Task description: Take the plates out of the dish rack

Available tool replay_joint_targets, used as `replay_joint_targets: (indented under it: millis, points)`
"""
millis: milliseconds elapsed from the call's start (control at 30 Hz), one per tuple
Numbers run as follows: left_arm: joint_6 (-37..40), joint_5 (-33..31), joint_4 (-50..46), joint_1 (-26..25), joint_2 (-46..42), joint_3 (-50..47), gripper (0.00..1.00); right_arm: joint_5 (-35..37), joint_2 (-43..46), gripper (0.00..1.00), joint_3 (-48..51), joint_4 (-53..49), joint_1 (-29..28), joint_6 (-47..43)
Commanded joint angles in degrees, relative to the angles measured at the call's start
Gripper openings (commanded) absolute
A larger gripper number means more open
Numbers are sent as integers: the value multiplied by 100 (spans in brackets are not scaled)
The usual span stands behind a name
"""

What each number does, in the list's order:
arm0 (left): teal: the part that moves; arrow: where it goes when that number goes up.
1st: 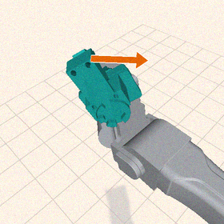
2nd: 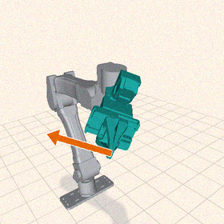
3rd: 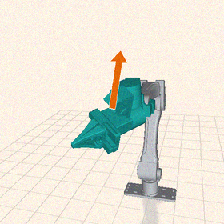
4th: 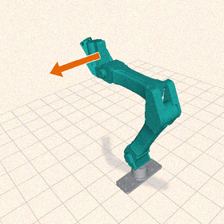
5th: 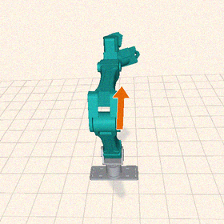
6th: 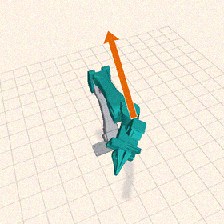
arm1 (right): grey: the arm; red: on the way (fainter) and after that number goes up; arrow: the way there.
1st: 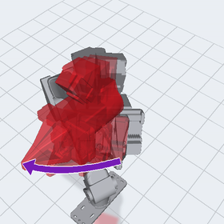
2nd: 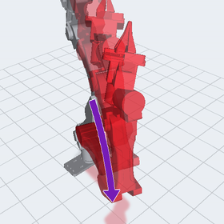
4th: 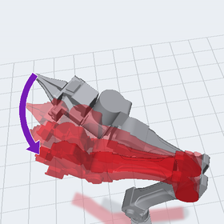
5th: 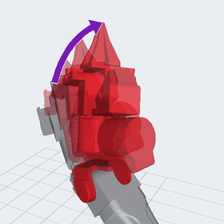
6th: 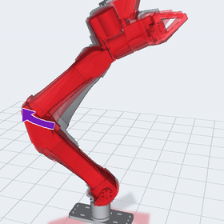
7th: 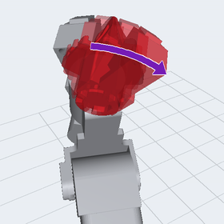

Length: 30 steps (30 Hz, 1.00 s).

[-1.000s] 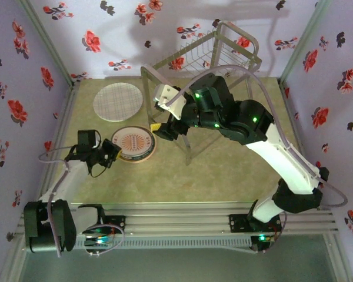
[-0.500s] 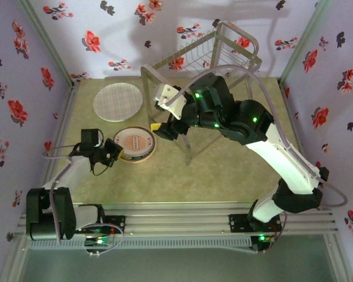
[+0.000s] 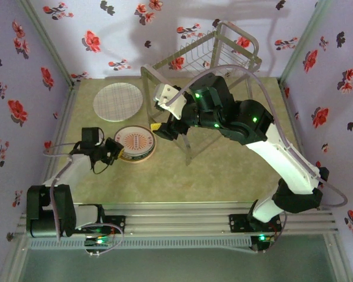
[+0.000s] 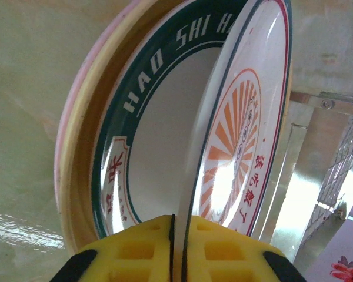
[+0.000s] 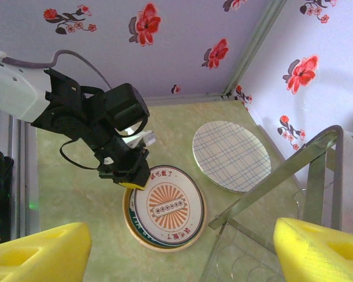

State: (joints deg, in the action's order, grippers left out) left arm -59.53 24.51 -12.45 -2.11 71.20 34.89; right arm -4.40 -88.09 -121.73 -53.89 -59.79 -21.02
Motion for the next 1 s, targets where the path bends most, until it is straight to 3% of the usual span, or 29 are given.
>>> replay_joint_targets:
  millis: [0,633,967]
  points:
    - [160,18,-71,-62,70,183,12,106,-41,82,-70,175,-51,53]
    - [316,-268,-821,-149,344,499,23,124,0,82,-62,161,-55,124]
    - [524,-474,-1396,-202,624,803,23,137,-1,82,-79,180,-51,120]
